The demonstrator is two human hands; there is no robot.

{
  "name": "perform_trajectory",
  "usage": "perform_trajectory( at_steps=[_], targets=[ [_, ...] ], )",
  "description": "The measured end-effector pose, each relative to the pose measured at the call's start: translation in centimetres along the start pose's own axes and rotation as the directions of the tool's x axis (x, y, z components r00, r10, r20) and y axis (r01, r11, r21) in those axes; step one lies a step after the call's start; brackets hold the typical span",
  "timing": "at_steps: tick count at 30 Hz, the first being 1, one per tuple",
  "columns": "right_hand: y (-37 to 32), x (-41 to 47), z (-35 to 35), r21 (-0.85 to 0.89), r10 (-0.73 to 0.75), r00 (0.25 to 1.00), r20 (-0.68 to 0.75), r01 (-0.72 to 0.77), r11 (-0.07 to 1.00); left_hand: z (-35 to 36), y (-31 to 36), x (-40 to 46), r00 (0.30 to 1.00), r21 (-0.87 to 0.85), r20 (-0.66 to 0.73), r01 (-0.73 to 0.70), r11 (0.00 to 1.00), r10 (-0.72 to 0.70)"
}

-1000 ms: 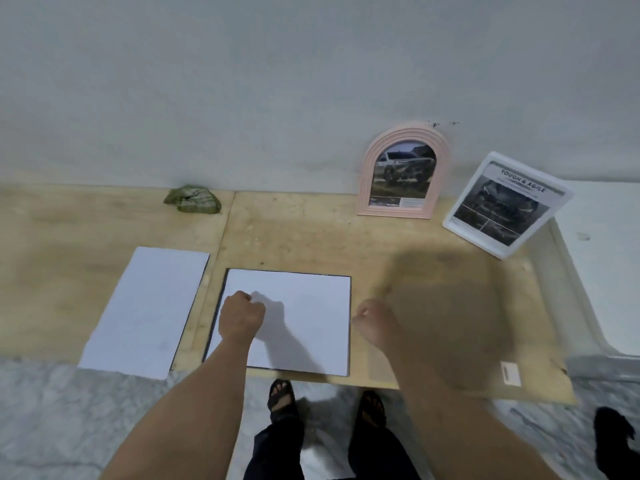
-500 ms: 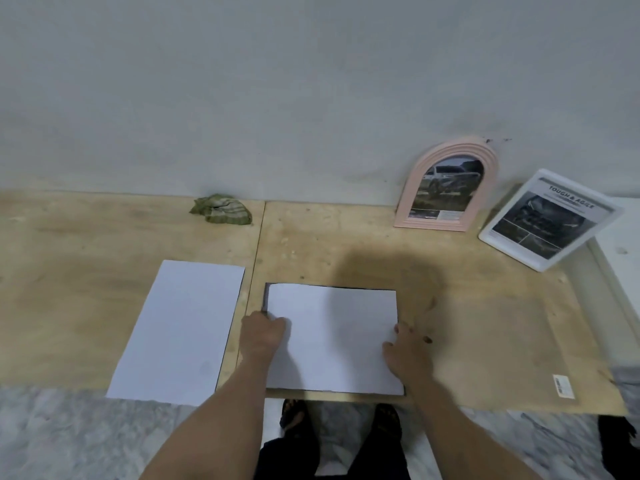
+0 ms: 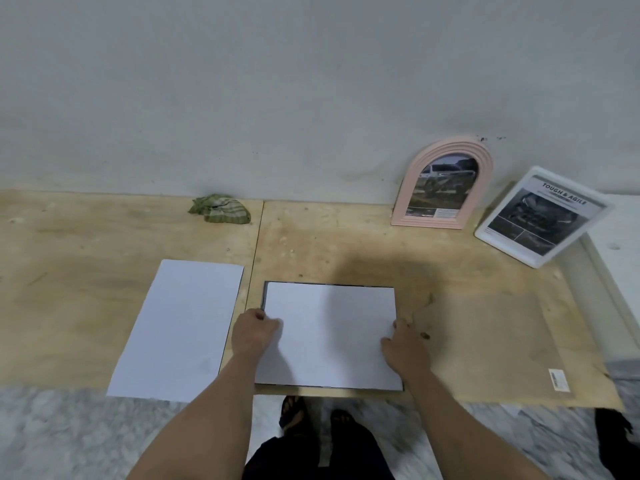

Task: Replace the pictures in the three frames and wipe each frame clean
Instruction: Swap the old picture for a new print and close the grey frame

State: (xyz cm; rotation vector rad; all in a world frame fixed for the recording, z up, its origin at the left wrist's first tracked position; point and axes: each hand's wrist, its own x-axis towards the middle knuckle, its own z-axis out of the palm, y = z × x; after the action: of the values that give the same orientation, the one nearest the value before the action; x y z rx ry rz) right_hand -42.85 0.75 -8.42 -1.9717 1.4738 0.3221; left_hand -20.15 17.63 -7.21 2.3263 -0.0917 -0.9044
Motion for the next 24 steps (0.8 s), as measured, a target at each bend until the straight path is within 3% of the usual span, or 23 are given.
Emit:
perform_trajectory(
  at_steps=[9,14,17,20,24],
  targets=[
    [1.5,0.2,-0.8,0.089,-0.059,0.985,0.160,0.045,0.995,1.5,0.1,-0.3,0.999,-0.026,0.019,0.050,0.998,-0.050],
    [2.0,0.3,-1.5,0.127,-0.039,0.975,0.217,0.011,0.992,1.1,-0.2,-1.8,1.000,-0.226,0.002,0.009,0.974,-0.009],
    [1.8,0.4,-1.8,0.216,-0.060,0.992,0.113,0.034,0.976,0.2,0.0,-3.1,0.998,-0.444,0.055,0.063,0.894,-0.043],
    [1.1,0.5,-2.6,0.381,-0.057,0.998,0.014,0.048,0.923,-1.1,0.0,-4.1,0.972,-0.575,0.226,0.183,0.797,-0.060],
    [-0.8,2.0,-3.4,0.588,-0.047,0.975,0.216,-0.092,0.804,-3.4,-1.3,-5.1,0.954,-0.745,0.298,0.248,0.619,-0.024]
  ],
)
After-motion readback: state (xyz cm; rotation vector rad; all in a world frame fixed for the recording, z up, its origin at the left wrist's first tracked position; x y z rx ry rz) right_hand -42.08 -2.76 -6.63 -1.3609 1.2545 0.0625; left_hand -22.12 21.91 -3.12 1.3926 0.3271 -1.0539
